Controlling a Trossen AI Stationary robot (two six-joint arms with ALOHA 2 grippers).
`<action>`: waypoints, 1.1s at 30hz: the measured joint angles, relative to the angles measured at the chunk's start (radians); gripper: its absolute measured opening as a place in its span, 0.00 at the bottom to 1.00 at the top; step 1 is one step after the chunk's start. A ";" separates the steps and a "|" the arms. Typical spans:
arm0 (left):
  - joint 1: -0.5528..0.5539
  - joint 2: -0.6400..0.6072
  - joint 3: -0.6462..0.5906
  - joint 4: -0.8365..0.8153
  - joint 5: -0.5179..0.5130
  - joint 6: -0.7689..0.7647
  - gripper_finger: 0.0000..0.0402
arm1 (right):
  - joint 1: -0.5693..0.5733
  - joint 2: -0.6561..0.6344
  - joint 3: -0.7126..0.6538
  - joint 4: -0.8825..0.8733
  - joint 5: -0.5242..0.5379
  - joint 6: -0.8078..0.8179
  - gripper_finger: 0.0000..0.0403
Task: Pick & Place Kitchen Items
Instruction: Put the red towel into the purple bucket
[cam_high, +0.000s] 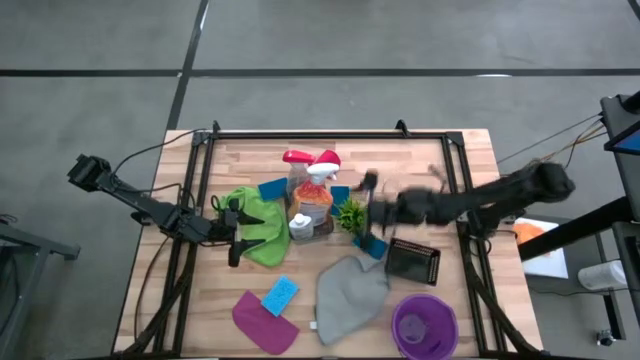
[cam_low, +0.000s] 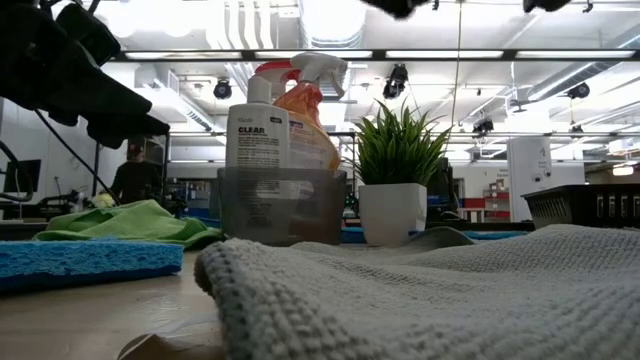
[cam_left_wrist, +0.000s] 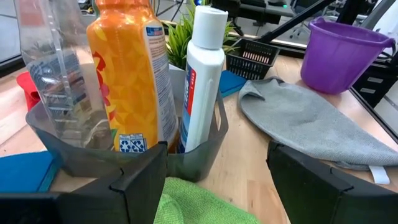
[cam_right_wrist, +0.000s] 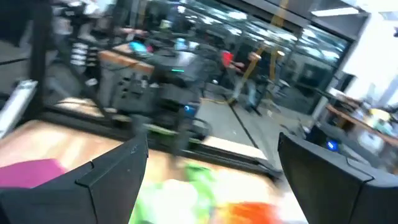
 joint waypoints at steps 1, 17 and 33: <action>0.000 0.000 0.000 0.000 0.000 0.000 0.69 | -0.044 -0.041 -0.012 -0.036 -0.026 0.015 0.88; -0.001 0.000 0.000 0.003 0.000 -0.038 0.69 | -0.818 -0.080 0.048 -0.457 -0.551 0.263 0.88; 0.000 0.000 0.000 0.000 0.000 -0.037 0.70 | -0.849 0.538 0.634 -0.905 -0.595 0.310 0.88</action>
